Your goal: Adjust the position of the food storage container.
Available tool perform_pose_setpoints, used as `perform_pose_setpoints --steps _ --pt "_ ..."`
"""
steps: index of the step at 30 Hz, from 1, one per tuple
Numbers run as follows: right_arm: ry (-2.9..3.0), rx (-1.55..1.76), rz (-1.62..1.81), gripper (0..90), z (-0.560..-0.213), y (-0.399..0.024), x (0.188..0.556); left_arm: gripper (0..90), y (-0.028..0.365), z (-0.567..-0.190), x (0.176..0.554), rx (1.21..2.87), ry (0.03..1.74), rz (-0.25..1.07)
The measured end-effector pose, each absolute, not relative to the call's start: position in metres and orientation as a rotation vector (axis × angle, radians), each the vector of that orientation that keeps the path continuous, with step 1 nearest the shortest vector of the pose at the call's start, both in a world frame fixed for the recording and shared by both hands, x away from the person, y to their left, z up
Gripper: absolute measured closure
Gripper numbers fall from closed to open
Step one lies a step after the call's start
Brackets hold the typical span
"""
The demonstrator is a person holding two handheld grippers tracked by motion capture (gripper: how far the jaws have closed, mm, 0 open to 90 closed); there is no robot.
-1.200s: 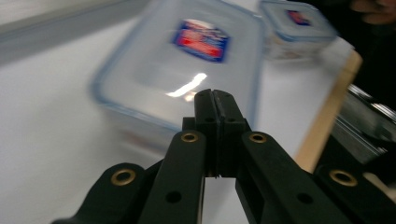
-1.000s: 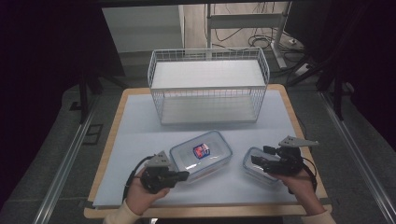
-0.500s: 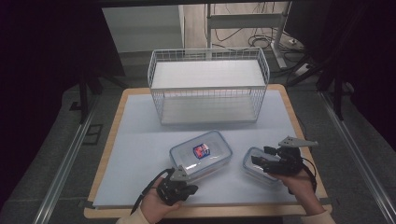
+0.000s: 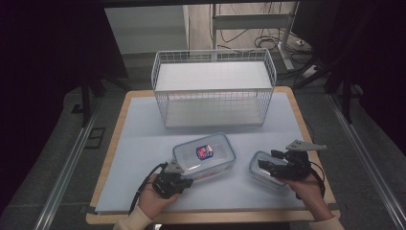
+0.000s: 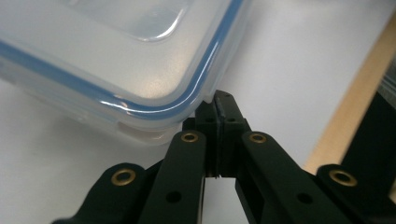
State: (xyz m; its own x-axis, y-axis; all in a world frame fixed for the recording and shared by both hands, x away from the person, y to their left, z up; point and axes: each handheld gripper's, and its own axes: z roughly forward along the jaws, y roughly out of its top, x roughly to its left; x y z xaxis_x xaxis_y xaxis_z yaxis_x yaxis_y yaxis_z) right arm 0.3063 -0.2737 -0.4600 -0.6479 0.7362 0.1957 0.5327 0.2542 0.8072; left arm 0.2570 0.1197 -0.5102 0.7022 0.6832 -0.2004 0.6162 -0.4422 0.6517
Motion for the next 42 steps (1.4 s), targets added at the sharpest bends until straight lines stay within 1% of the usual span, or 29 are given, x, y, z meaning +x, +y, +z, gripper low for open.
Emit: perform_pose_setpoints --steps 9,13,17,20,22,24,25,27,31,32,34,35,36,38,40,42 --pt "2.311 1.194 1.332 25.9 -0.462 -0.273 0.308 90.0 0.135 -0.514 0.278 2.129 1.049 0.111" --pt "2.314 1.193 1.329 25.9 -0.462 -0.273 0.307 89.7 0.135 -0.515 0.277 2.133 1.05 0.119" --pt "2.315 1.186 1.333 25.5 -0.462 -0.272 0.307 89.3 0.138 -0.512 0.272 2.12 1.042 0.082" --pt "2.308 1.191 1.336 24.9 -0.461 -0.273 0.306 89.1 0.148 -0.504 0.258 2.091 1.041 0.107" --pt "2.305 1.189 1.336 25.0 -0.46 -0.274 0.307 89.0 0.152 -0.501 0.256 2.084 1.044 0.117" --pt "2.295 1.192 1.344 24.9 -0.459 -0.276 0.307 88.6 0.166 -0.489 0.256 2.047 1.057 0.147" --pt "2.294 1.193 1.343 24.9 -0.458 -0.276 0.307 88.5 0.166 -0.489 0.256 2.047 1.057 0.147" --pt "2.29 1.191 1.347 24.8 -0.457 -0.277 0.307 88.0 0.182 -0.479 0.258 1.97 1.089 0.169" --pt "2.282 1.197 1.355 24.8 -0.455 -0.278 0.308 86.1 0.192 -0.477 0.26 1.929 1.126 0.196" --pt "2.284 1.195 1.354 24.8 -0.455 -0.278 0.308 84.1 0.194 -0.478 0.26 1.916 1.147 0.213" --pt "2.291 1.195 1.354 24.3 -0.456 -0.278 0.309 70.6 0.195 -0.479 0.261 1.895 1.178 0.23" --pt "2.297 1.197 1.353 24.0 -0.456 -0.277 0.309 70.6 0.195 -0.479 0.261 1.883 1.196 0.233" --pt "2.304 1.199 1.357 23.2 -0.456 -0.277 0.309 61.9 0.194 -0.479 0.262 1.878 1.209 0.246" --pt "2.308 1.19 1.357 22.4 -0.456 -0.275 0.309 50.3 0.193 -0.478 0.262 1.864 1.236 0.253" --pt "2.315 1.175 1.354 20.9 -0.456 -0.274 0.309 34.8 0.192 -0.478 0.264 1.861 1.251 0.252" --pt "2.319 1.164 1.362 19.1 -0.456 -0.273 0.309 27.3 0.191 -0.478 0.265 1.852 1.261 0.246"
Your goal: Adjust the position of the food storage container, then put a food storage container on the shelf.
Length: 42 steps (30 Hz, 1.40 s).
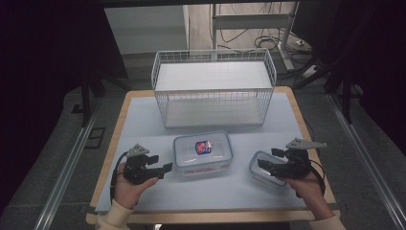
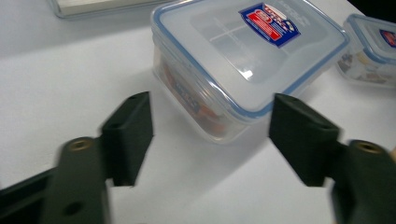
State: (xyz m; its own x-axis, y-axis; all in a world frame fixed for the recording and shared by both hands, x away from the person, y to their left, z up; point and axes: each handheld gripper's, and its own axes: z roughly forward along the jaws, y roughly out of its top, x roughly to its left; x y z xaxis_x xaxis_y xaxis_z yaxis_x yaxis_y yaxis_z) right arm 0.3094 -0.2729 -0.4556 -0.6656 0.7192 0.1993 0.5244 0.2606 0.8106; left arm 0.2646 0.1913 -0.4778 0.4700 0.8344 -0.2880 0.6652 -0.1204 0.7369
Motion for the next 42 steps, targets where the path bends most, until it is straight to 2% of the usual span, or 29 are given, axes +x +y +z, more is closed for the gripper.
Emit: perform_pose_setpoints --steps 1,4,15,29,38,42 --pt "2.314 1.163 1.398 16.8 -0.455 -0.272 0.31 21.7 0.192 -0.478 0.266 1.845 1.261 0.218" --pt "2.306 1.146 1.42 14.3 -0.454 -0.271 0.31 18.5 0.192 -0.478 0.267 1.838 1.263 0.203" --pt "2.347 1.113 1.378 12.3 -0.454 -0.264 0.314 14.7 0.196 -0.48 0.275 1.81 1.3 0.165" --pt "2.399 1.129 1.338 12.2 -0.456 -0.252 0.318 14.3 0.198 -0.484 0.281 1.801 1.31 0.144" --pt "2.427 1.133 1.348 12.2 -0.455 -0.243 0.324 14.3 0.192 -0.487 0.297 1.79 1.323 0.095" --pt "2.457 1.142 1.357 11.7 -0.454 -0.233 0.333 13.7 0.19 -0.492 0.308 1.755 1.344 0.035"
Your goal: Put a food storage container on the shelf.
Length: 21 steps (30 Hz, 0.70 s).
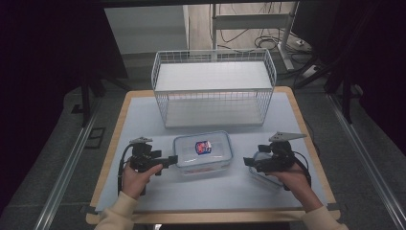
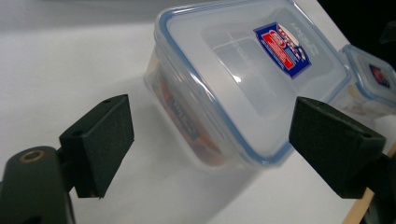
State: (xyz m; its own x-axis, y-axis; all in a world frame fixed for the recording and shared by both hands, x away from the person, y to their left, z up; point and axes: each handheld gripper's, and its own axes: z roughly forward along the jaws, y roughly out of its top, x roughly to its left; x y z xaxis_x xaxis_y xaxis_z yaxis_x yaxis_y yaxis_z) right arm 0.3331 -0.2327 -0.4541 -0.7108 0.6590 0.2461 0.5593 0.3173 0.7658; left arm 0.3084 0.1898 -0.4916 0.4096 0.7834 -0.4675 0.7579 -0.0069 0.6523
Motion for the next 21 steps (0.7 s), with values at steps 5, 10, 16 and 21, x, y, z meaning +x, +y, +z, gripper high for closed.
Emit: perform_pose_setpoints --steps 5,10,16,21 --pt "2.508 1.179 1.364 11.3 -0.454 -0.215 0.356 13.6 0.183 -0.498 0.32 1.741 1.359 -0.029" --pt "2.561 1.219 1.353 10.8 -0.457 -0.2 0.374 14.8 0.177 -0.508 0.328 1.732 1.365 -0.123" --pt "2.67 1.272 1.29 10.3 -0.465 -0.172 0.4 18.0 0.174 -0.517 0.333 1.705 1.358 -0.231" --pt "2.729 1.318 1.226 10.1 -0.473 -0.16 0.412 20.6 0.175 -0.52 0.334 1.689 1.347 -0.273"
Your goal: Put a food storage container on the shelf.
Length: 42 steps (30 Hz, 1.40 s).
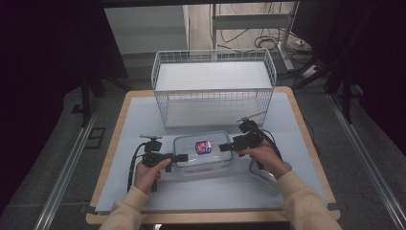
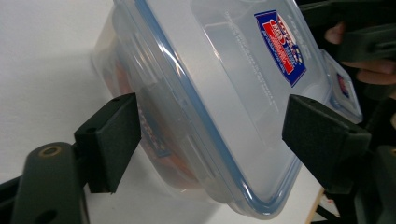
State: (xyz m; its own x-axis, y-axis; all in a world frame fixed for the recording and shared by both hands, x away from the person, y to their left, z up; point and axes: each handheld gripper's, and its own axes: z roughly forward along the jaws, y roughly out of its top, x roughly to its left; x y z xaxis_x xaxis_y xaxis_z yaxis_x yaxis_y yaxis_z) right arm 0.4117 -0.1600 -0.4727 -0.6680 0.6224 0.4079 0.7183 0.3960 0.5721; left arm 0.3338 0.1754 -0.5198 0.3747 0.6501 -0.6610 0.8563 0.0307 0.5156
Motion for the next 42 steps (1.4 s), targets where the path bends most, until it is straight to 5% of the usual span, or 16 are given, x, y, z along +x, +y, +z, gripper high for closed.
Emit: perform_pose_setpoints --steps 10,16,22,42 --pt "-2.405 -1.207 -1.007 13.5 -0.49 -0.152 0.421 23.2 0.176 -0.519 0.332 1.69 1.342 -0.261" --pt "-2.317 -1.26 -1.076 30.8 -0.486 -0.167 0.417 31.1 0.179 -0.516 0.323 1.669 1.326 -0.229" --pt "-2.29 -1.258 -1.135 38.8 -0.483 -0.176 0.408 38.5 0.181 -0.513 0.313 1.652 1.309 -0.197" --pt "-2.279 -1.206 -1.316 49.1 -0.483 -0.194 0.383 46.8 0.181 -0.507 0.304 1.645 1.258 -0.133"
